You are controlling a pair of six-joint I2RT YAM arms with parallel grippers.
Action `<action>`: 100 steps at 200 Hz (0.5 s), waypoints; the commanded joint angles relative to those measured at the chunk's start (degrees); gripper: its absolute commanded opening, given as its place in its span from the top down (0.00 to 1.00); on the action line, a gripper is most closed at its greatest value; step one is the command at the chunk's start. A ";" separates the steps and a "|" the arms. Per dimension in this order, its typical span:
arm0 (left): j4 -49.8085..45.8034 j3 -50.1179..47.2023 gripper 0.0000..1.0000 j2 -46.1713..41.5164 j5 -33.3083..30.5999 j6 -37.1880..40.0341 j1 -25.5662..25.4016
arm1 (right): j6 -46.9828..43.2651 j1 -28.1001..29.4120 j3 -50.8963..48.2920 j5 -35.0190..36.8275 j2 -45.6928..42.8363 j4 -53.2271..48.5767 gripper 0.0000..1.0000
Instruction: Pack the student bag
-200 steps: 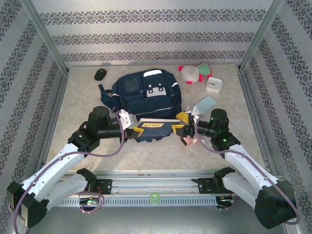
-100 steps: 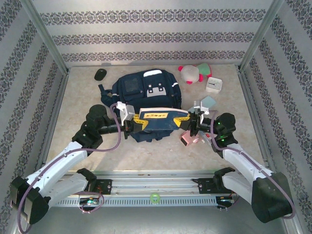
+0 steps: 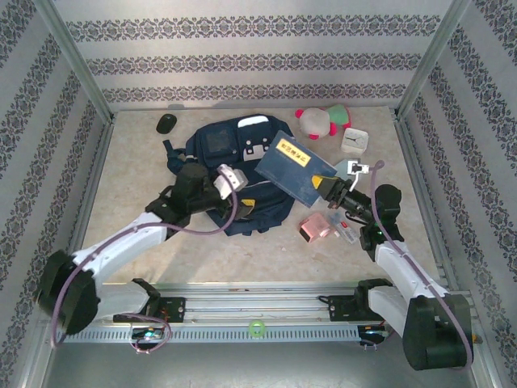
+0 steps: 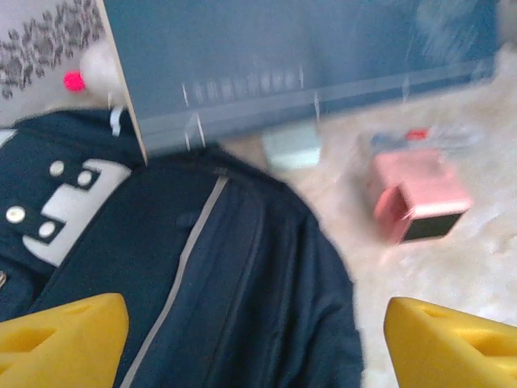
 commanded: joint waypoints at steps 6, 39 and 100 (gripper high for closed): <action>-1.29 3.48 0.11 8.52 -10.01 11.51 -0.80 | 4.10 -0.68 1.31 6.43 -2.77 -6.17 1.00; 3.11 8.58 0.07 19.62 -13.43 13.55 -0.71 | 3.05 -0.64 1.48 7.19 -4.80 -11.49 1.00; 7.82 12.82 0.30 29.73 -16.19 9.63 1.30 | 1.19 -0.64 1.07 9.23 -9.34 -17.72 1.00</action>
